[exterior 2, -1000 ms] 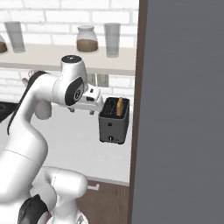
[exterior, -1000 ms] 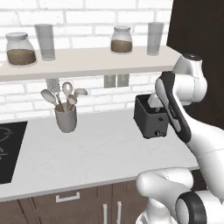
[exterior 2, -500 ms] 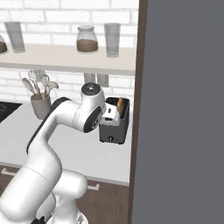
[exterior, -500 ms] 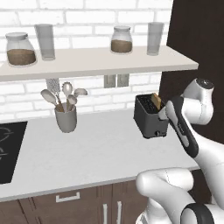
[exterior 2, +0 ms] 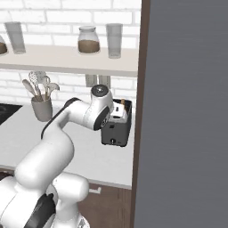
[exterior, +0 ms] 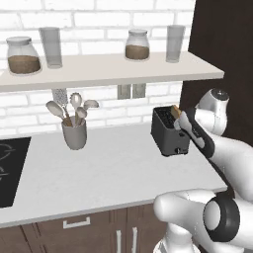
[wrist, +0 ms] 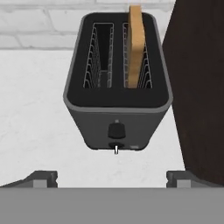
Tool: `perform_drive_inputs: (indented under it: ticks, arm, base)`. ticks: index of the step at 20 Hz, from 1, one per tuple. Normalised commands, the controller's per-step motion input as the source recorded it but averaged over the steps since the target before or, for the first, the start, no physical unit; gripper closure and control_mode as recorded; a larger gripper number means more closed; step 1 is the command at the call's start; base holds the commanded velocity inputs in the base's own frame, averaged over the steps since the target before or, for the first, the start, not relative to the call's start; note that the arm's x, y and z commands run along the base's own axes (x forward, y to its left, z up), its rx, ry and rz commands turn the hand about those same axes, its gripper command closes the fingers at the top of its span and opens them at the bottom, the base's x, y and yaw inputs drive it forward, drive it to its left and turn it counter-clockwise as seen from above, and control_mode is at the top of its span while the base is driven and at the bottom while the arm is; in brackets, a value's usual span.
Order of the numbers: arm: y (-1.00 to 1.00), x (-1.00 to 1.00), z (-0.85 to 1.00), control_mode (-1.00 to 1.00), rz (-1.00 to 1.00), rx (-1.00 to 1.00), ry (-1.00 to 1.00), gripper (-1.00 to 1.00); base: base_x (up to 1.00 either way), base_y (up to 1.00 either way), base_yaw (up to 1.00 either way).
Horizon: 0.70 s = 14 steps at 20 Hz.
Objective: Start the toaster. Once the lever pops up, take the bread to the plate on the dining counter.
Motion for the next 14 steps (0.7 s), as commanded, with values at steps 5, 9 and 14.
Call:
perform_drive_inputs:
  ticks: [5,9,14]
  arm:
    - [-0.02,0.06,-0.30,-1.00,0.00,-0.01,0.01,1.00]
    - [0.00,0.04,-0.32,-1.00,0.00,0.00,0.00,1.00]
    - [0.00,0.28,-0.37,-1.00,0.00,-0.01,0.00,1.00]
  base:
    - [0.00,0.00,0.00]
    - [0.00,0.00,0.00]
    - [0.00,0.00,0.00]
